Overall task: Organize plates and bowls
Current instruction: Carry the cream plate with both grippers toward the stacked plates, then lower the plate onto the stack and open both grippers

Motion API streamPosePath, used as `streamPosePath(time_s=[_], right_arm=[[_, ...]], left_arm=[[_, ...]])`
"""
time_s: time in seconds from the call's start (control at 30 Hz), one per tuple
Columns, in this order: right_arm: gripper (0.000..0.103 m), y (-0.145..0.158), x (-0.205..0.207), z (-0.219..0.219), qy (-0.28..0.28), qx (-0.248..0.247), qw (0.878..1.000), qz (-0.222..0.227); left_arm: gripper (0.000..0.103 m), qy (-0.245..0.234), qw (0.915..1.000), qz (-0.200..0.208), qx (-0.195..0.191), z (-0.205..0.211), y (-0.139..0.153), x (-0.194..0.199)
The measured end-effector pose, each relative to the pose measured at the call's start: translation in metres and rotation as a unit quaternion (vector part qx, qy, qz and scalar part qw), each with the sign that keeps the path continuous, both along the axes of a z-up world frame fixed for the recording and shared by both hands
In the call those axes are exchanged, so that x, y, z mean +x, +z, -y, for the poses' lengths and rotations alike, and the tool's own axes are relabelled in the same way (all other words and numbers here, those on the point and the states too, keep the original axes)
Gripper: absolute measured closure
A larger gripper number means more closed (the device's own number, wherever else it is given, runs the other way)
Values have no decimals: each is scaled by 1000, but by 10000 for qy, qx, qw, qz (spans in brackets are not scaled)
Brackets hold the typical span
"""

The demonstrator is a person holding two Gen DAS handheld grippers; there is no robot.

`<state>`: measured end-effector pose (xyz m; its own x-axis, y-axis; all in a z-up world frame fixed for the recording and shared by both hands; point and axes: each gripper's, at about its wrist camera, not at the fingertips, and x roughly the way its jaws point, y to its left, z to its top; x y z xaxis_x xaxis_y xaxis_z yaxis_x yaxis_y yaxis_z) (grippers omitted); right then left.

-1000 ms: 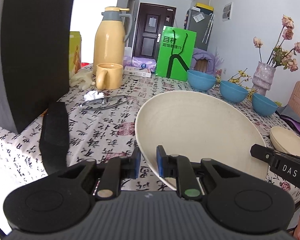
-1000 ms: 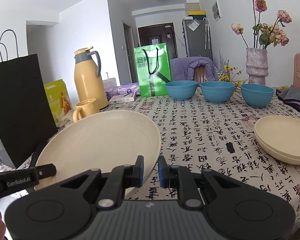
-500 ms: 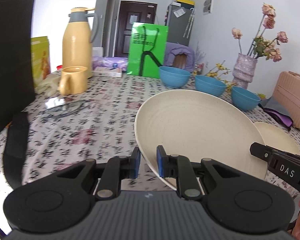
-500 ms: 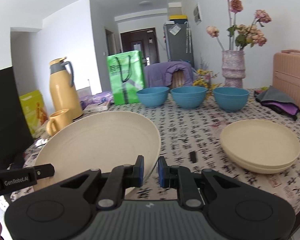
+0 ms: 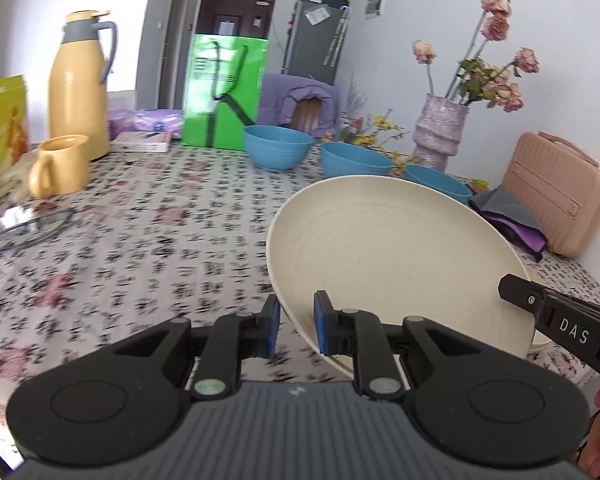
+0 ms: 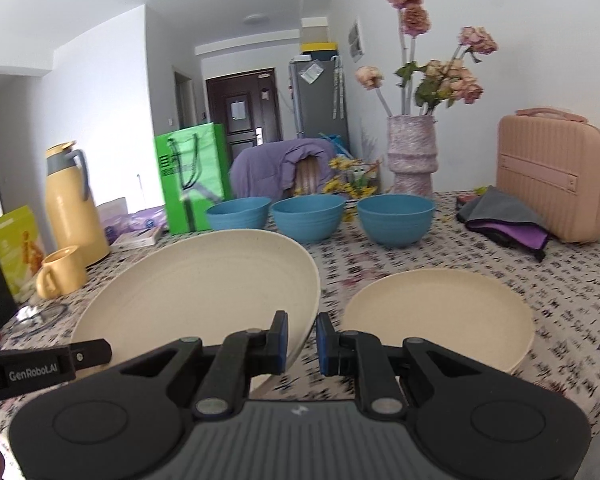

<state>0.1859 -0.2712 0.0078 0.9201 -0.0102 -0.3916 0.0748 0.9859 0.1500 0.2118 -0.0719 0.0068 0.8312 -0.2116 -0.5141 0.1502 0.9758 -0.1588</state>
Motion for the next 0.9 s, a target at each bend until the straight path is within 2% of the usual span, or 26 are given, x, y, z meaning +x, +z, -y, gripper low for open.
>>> streamPosePath(time_s=[0.27,0.5,0.73,0.9], right_arm=[[88,-2,13,55,-452,8,9990,5],[88,-15,25,102,-851,17,9962,-167],[88,-32,39,140,-1190,-71,9920,-421],[88,-40,47,153,-1232,-201,9905,-571]], left_arm=[[85,-411,9991,32,37,58,2,25],[85,-813,9965,-116,157,111,-13,49],[84,-1181,9918,-139,459,160,-28,70],[83,-1334,9889,-162,628,179,-37,75]])
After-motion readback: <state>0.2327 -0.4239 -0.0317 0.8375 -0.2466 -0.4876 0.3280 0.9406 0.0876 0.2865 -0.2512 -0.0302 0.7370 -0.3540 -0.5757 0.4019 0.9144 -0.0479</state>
